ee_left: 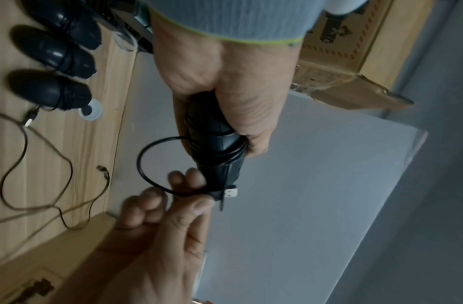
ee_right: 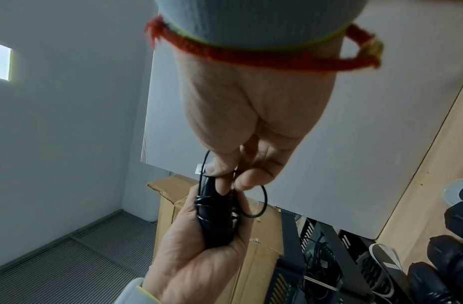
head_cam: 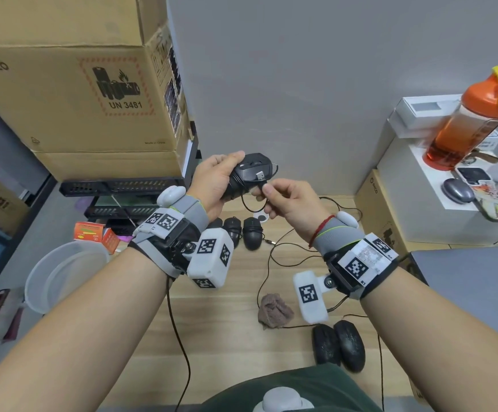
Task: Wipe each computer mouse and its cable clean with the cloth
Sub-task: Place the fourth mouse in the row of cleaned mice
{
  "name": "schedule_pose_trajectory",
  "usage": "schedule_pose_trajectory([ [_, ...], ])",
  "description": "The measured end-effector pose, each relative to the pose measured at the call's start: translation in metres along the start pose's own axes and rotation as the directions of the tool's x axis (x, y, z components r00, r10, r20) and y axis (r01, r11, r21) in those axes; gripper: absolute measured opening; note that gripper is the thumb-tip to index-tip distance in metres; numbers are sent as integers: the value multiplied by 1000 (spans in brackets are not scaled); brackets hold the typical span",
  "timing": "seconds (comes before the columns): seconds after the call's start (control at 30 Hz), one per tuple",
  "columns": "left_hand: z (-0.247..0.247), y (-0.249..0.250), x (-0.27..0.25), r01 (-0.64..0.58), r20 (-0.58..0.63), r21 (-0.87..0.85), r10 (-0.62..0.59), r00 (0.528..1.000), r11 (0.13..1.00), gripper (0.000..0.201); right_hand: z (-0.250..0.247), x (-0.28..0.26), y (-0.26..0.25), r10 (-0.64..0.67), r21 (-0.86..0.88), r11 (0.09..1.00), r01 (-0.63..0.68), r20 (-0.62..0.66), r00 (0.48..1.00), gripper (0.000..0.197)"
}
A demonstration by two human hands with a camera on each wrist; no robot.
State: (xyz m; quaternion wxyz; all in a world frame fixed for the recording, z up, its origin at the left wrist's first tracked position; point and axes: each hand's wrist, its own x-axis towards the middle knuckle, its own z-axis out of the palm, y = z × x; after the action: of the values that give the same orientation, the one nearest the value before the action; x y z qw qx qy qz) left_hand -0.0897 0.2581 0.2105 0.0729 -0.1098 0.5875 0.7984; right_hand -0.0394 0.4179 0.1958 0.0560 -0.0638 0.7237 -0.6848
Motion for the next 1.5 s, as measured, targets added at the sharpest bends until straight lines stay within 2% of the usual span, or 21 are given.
schedule_pose_trajectory([
  [0.13, 1, -2, -2, -2, 6, 28, 1, 1000, 1000, 22, 1, 2, -3, -40, -31, 999, 36, -163, 986, 13],
  [0.2, 0, -3, -2, 0, 1, 29, 0, 1000, 1000, 24, 0, 3, -6, -31, 21, 999, 36, -203, 979, 9],
  [0.23, 0, -4, -2, 1, 1, 33, -2, 1000, 999, 26, 1, 3, -7, -22, 89, 995, 41, -205, 978, 10],
  [0.3, -1, -5, -1, 0, -1, 63, 0, 1000, 998, 27, 2, 2, -9, -13, 159, 986, 47, -207, 978, 28],
  [0.47, -5, -9, -1, 26, -9, 80, -26, 1000, 996, 27, -3, 0, -12, -60, 1, 998, 60, -144, 988, 42],
  [0.63, -7, -14, 1, 35, -9, 180, -34, 999, 983, 28, -2, 3, -11, -134, -321, 942, 94, -106, 985, 14],
  [0.77, -10, -18, 3, -10, -49, 279, 25, 998, 960, 32, -2, 4, -12, -91, -372, 928, 34, -136, 987, 8],
  [0.87, -12, -21, 4, -105, -38, 440, 135, 990, 892, 31, -7, 8, -10, -111, -454, 890, 34, -144, 983, 12],
  [0.93, -15, -26, 5, -177, 22, 643, 212, 977, 745, 32, -9, 11, -11, -148, -482, 874, 56, -155, 977, 16],
  [0.97, -16, -29, 4, -187, 60, 702, 205, 977, 687, 32, -10, 13, -12, -146, -440, 896, 65, -152, 978, 17],
  [1.0, -17, -33, 4, -201, 114, 717, 172, 978, 667, 32, -9, 15, -13, -137, -383, 921, 73, -141, 981, 17],
  [1.13, -13, -41, 1, -262, 342, 685, 18, 940, 680, 15, -6, 22, -11, -47, -202, 979, 31, -76, 996, 18],
  [1.23, -7, -37, -4, -290, 380, 707, 0, 925, 645, 32, -11, 26, -7, 58, -66, 996, -66, -111, 992, 18],
  [1.27, -6, -34, -7, -290, 381, 703, 1, 924, 649, 37, -13, 27, -6, 95, -61, 993, -103, -114, 989, 17],
  [1.33, -4, -28, -15, -253, 369, 695, -31, 929, 673, 47, -18, 30, -1, 164, -167, 969, -180, -100, 981, 18],
  [1.43, 0, -23, -28, -223, 410, 684, -114, 905, 694, 59, -19, 32, 5, 236, -241, 939, -243, -59, 970, 20],
  [1.5, 0, -26, -30, -209, 434, 682, -157, 887, 701, 39, -17, 34, 7, 268, -204, 942, -267, -25, 963, 20],
])
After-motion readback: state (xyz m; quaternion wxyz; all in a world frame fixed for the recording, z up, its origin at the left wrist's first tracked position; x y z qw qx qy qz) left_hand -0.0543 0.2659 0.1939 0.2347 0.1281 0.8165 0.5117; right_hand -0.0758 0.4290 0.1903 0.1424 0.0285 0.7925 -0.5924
